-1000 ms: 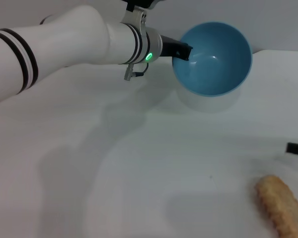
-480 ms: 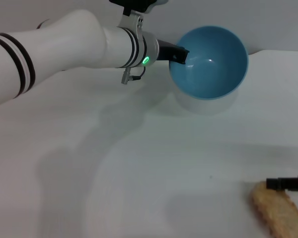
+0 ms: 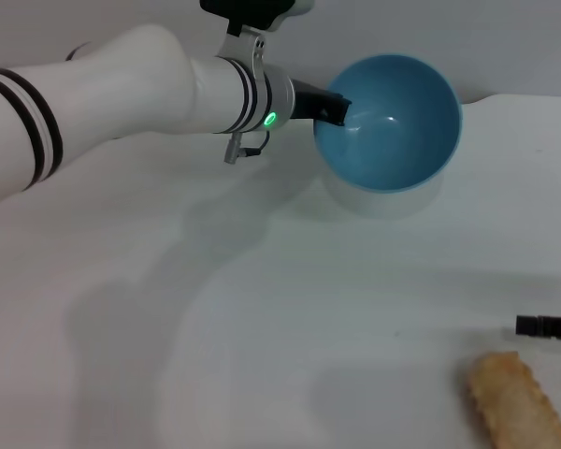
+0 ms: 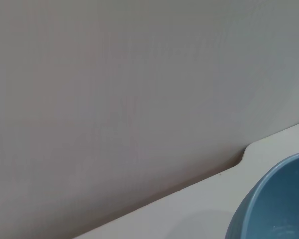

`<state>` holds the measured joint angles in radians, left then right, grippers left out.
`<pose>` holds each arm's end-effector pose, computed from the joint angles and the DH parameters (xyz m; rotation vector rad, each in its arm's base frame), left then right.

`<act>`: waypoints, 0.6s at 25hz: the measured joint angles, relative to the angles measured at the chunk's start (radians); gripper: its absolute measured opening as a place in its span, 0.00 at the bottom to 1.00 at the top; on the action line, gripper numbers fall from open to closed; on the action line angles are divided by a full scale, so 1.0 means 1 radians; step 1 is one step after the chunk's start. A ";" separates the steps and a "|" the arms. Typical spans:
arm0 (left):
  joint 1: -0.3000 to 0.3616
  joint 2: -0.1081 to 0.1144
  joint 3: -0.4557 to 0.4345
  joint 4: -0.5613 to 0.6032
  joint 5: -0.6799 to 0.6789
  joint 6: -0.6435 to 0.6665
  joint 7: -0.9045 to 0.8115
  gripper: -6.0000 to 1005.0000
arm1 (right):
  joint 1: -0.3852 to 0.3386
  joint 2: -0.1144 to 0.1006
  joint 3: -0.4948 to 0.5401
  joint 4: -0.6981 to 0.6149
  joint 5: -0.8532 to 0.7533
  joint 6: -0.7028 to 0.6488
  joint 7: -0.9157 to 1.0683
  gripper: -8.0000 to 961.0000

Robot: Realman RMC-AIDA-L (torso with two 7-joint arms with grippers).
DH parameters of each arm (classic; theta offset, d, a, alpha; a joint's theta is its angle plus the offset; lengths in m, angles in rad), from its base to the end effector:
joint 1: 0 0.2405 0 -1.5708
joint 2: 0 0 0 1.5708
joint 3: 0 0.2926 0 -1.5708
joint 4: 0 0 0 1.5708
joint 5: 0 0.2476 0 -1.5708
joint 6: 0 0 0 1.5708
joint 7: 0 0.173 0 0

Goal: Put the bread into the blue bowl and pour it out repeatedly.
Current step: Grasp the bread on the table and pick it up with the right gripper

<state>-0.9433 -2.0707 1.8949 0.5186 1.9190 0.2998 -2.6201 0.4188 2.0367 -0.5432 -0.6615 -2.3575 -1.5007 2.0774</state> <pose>-0.1772 0.5242 -0.1687 -2.2623 -0.9225 -0.1802 0.4080 0.3315 -0.0247 -2.2744 1.7767 0.3904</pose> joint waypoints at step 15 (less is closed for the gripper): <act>0.014 0.000 -0.005 0.008 -0.002 0.003 0.000 0.00 | -0.020 -0.010 -0.009 -0.003 -0.019 -0.037 -0.016 0.60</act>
<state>-0.9295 -2.0709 1.8898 0.5266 1.9173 0.3026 -2.6201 0.3989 2.0263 -0.5522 -0.6649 -2.3761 -1.5374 2.0612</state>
